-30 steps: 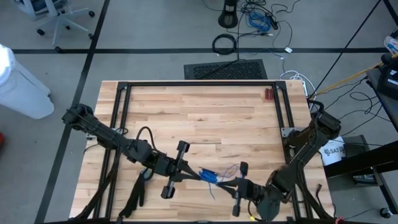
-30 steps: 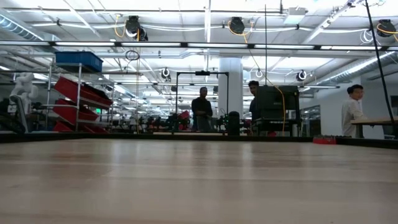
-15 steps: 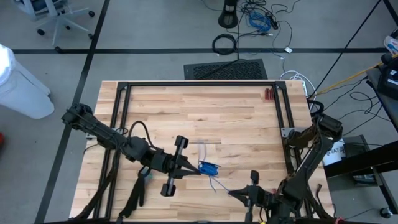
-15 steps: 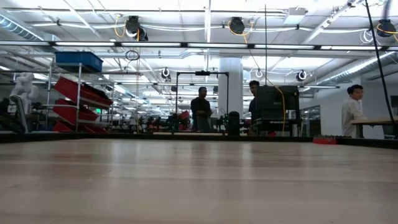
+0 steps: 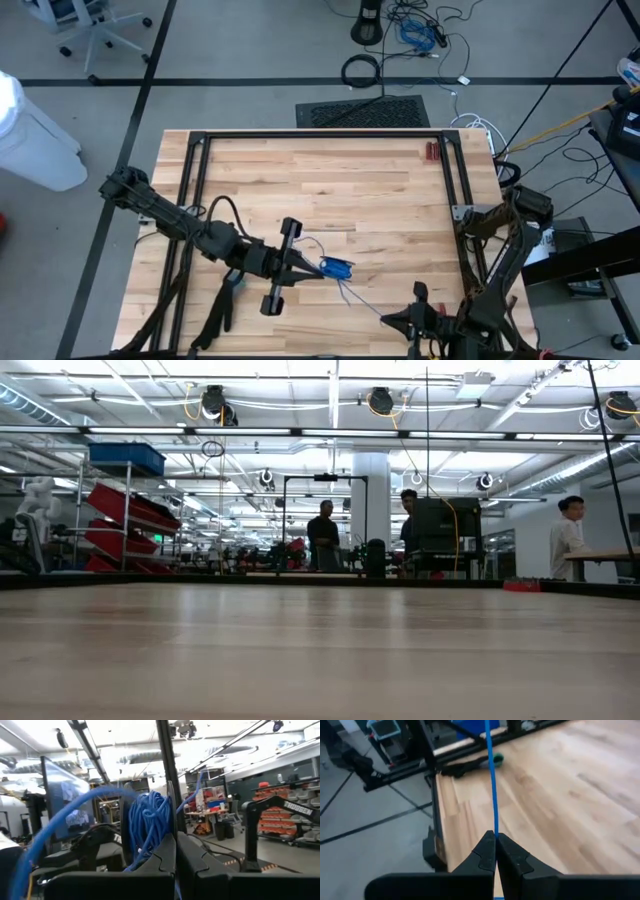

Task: Coil cords
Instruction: Coil the blue wire onto the black spool

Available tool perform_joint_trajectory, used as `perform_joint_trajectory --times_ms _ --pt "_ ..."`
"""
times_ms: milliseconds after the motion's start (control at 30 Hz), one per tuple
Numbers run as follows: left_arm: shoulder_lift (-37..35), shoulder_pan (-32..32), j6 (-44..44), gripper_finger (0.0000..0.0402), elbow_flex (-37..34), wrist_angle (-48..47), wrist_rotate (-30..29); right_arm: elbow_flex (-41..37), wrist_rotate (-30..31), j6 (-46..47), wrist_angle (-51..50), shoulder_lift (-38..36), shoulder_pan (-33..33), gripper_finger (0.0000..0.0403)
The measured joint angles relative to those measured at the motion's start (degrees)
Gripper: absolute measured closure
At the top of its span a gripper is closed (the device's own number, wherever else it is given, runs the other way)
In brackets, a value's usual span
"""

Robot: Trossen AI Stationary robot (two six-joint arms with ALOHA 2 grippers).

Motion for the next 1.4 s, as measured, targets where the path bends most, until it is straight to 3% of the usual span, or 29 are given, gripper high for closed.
perform_joint_trajectory --times_ms 233,700,933,1033,1133,1267,1400 --pt "0.0 -0.4 0.0 0.0401 0.0 -0.1 -0.5 0.0 -5.1 4.0 -0.1 2.1 0.7 0.0403" --pt "-4.0 -3.2 0.5 0.0401 -0.1 -5.0 -3.8 0.0 -22.7 11.6 0.0 5.9 1.3 0.0403" --pt "-4.7 -5.0 0.6 0.0401 -0.1 -6.2 -5.5 0.0 -23.6 13.4 -2.3 5.9 1.3 0.0403" --pt "-4.7 -5.0 0.5 0.0401 -0.1 -6.1 -5.5 0.0 -20.5 12.5 -2.5 5.9 1.2 0.0403" --pt "-4.7 -5.0 0.4 0.0401 -0.1 -6.1 -6.3 0.0 -13.6 8.7 -1.1 5.9 0.8 0.0397" --pt "-4.7 -5.0 0.1 0.0401 -0.1 -6.7 -7.1 0.0 -1.7 -0.6 4.8 5.7 0.5 0.0374" --pt "-4.7 -5.0 0.0 0.0401 -0.1 -8.3 -8.3 0.0 15.2 -17.1 14.4 5.7 -0.4 0.0339"
